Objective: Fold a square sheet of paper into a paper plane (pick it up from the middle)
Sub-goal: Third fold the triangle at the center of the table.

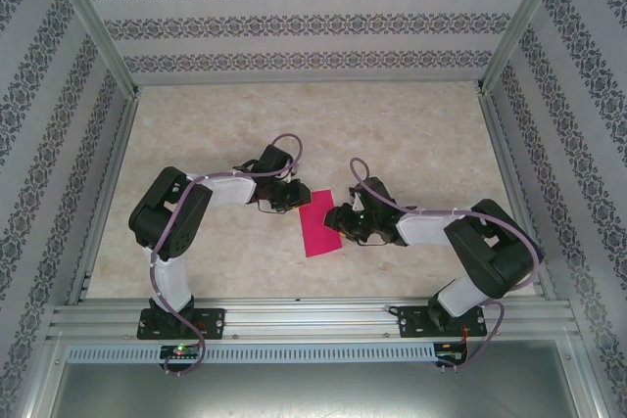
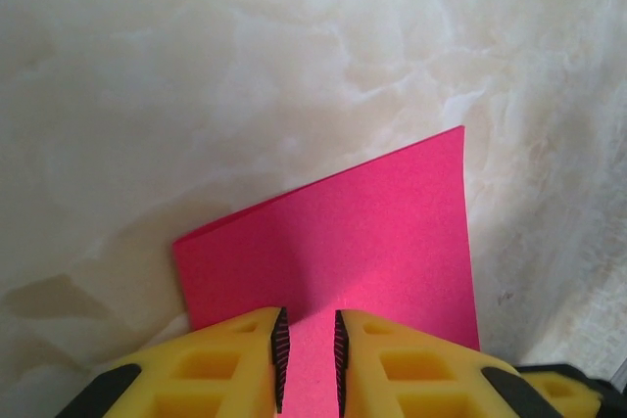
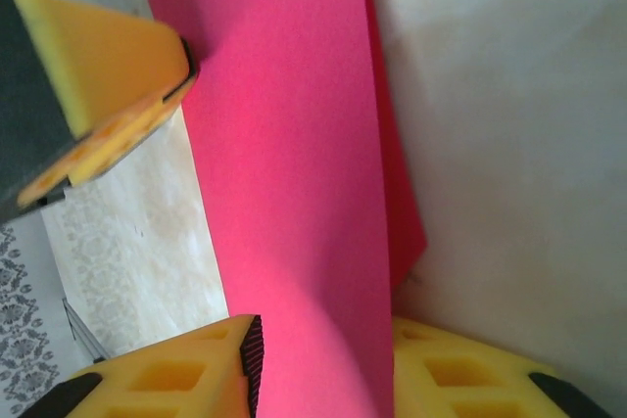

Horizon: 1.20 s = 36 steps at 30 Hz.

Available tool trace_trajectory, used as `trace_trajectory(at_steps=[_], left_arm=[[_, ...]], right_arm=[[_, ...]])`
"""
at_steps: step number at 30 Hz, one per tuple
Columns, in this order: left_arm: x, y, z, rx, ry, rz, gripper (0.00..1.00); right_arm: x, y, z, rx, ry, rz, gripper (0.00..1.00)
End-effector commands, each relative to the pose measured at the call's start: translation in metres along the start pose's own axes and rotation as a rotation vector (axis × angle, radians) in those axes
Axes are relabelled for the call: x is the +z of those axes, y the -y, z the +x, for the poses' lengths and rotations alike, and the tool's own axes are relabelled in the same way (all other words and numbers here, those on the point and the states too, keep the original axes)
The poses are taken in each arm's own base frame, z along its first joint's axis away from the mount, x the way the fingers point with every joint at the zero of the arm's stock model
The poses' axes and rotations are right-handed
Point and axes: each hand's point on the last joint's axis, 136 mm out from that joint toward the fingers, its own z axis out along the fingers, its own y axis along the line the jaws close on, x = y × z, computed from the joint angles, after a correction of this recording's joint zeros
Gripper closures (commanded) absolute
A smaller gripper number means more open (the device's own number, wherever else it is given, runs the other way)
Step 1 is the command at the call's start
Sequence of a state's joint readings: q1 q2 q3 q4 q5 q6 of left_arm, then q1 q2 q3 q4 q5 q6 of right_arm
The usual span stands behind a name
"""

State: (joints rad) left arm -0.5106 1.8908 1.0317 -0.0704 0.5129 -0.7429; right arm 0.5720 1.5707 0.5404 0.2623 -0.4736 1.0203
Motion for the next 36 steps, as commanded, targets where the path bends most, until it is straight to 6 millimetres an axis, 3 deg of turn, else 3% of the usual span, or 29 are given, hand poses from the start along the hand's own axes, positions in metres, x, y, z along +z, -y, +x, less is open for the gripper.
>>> trace_trajectory(at_steps=[1, 8, 15, 25, 30, 36], left_arm=[[-0.002, -0.010, 0.010, 0.036, -0.030, -0.029, 0.76], [-0.003, -0.005, 0.009, 0.074, -0.041, -0.017, 0.75], [-0.012, 0.003, 0.005, 0.093, -0.018, -0.005, 0.72], [-0.056, 0.026, 0.000, 0.127, 0.091, 0.021, 0.58], [-0.075, 0.043, 0.014, 0.206, 0.113, 0.053, 0.57], [-0.092, 0.046, 0.033, 0.273, 0.150, 0.048, 0.52]], right_arm=[[0.003, -0.013, -0.008, -0.026, -0.016, -0.050, 0.68], [0.009, -0.012, -0.015, -0.045, -0.039, -0.065, 0.71], [0.013, -0.010, -0.019, -0.048, -0.048, -0.058, 0.81], [0.010, -0.007, -0.028, 0.036, 0.037, -0.075, 0.95], [0.006, -0.001, -0.035, 0.185, 0.140, -0.097, 0.95], [0.011, -0.008, -0.033, 0.241, 0.203, -0.107, 0.92]])
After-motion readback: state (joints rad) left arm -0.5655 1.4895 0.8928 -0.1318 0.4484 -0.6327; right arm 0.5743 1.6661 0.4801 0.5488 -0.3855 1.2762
